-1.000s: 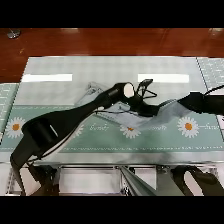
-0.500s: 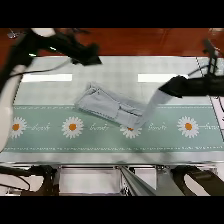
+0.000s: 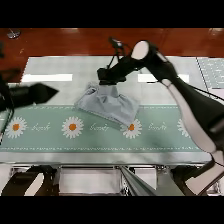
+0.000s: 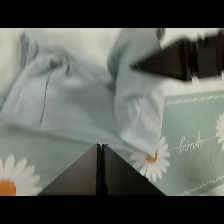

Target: Fold the shirts.

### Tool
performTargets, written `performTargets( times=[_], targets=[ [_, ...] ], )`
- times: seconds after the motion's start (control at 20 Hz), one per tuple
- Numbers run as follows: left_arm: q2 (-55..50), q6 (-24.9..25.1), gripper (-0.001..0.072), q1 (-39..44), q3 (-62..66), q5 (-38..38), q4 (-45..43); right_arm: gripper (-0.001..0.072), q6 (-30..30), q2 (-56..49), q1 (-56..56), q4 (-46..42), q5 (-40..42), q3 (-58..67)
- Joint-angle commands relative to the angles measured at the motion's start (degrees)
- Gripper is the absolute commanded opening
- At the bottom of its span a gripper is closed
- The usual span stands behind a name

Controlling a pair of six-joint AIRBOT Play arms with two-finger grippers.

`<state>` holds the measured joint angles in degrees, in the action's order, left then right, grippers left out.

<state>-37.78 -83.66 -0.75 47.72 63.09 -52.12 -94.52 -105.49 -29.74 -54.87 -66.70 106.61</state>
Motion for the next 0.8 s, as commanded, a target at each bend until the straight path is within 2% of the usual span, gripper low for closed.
performTargets(
  times=[0.0, 0.05, 0.1, 0.15, 0.2, 0.3, 0.4, 0.5, 0.6, 0.7, 0.75],
  targets=[
    [13.6, -3.0, 0.0023, -0.6, -18.9, -2.9, 1.8, 0.0037, -4.5, -12.3, -3.7, 0.5, 0.1, 11.2],
    [14.5, -3.7, 0.0022, -0.6, -21.0, -4.4, 1.8, 0.0045, -4.8, -13.6, -4.0, 2.0, 1.6, 11.2],
    [14.6, -3.7, 0.0022, -0.6, -22.3, -6.1, 1.8, 0.0246, -4.8, -14.6, -4.0, 3.5, 2.8, 11.2],
    [14.1, -3.6, 0.0022, -0.6, -23.0, -7.8, 1.8, 0.0586, -4.0, -15.3, -4.0, 5.8, 2.6, 11.2],
    [13.1, -3.6, 0.0022, -0.7, -23.1, -9.2, 1.7, 0.0628, -0.8, -15.3, -4.0, 9.0, 1.6, 11.2],
    [10.8, -3.6, 0.0022, -0.7, -23.1, -11.3, 1.8, 0.0628, 3.0, -13.6, -3.2, 12.7, -1.9, 11.2],
    [9.0, -3.6, 0.0023, -0.6, -23.1, -11.7, 1.8, 0.0627, 4.2, -9.5, 0.1, 11.4, -7.7, 11.2],
    [8.2, -3.6, 0.0023, -0.6, -23.1, -11.5, 1.8, 0.0627, 4.9, -3.2, 5.7, 6.0, -15.3, 11.2],
    [8.2, -3.6, 0.0023, -0.6, -23.1, -11.5, 1.8, 0.0628, 5.2, 5.1, 11.5, -4.1, -20.7, 9.8],
    [8.2, -3.6, 0.0022, -0.6, -23.1, -11.5, 1.8, 0.0628, 5.9, 16.0, 16.7, -11.8, -19.4, 0.8],
    [8.2, -3.6, 0.0022, -0.6, -23.1, -11.5, 1.8, 0.0628, 5.2, 22.6, 19.1, -15.6, -14.4, -7.3]
  ],
)
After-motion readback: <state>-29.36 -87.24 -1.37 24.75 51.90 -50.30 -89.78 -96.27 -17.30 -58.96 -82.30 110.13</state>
